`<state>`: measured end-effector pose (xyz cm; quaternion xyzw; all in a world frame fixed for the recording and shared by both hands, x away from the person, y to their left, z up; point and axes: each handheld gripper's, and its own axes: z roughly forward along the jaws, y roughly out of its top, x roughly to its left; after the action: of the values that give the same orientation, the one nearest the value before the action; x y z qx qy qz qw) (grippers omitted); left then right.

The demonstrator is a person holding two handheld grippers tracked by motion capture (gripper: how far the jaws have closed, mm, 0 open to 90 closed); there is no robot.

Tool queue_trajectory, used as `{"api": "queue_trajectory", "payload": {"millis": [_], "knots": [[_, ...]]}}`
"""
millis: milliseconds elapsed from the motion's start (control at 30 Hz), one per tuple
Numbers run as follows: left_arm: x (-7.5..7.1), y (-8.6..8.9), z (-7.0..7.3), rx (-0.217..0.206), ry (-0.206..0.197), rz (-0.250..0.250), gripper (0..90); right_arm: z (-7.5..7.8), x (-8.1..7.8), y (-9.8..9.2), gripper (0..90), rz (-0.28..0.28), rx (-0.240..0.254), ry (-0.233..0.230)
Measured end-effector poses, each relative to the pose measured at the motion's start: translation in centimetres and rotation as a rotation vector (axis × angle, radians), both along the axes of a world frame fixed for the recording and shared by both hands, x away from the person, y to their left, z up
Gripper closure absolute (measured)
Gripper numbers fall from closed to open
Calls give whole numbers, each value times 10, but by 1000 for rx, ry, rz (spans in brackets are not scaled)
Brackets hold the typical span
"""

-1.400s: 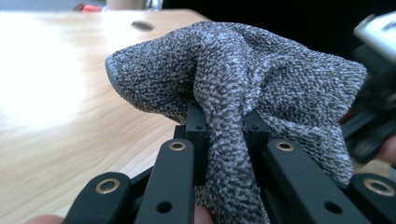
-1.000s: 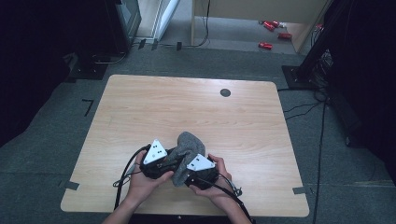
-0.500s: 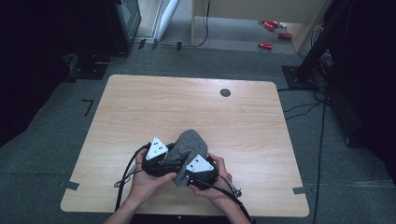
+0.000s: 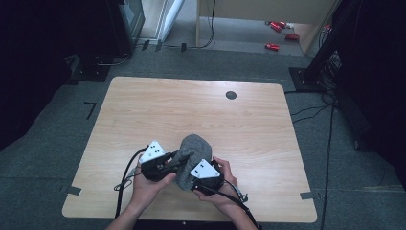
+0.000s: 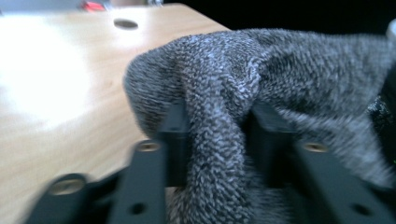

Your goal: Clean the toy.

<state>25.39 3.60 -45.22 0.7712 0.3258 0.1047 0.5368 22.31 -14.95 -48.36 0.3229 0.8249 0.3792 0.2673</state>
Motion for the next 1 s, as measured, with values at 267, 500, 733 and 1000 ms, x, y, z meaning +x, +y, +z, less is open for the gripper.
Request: {"api": "queue_trajectory", "payload": {"millis": [267,500,733,1000], "knots": [[10,8,-3,-12,51,63,418,2,-3,-1,346,-1,-19,-19],[12,16,-5,-80,81,82,645,3,-2,-1,346,-10,-12,-21],[7,2,-7,-80,106,51,329,3,-3,1,346,-11,-13,-21],[16,15,-11,-123,152,22,648,1,-2,0,345,-21,-28,-15]]}}
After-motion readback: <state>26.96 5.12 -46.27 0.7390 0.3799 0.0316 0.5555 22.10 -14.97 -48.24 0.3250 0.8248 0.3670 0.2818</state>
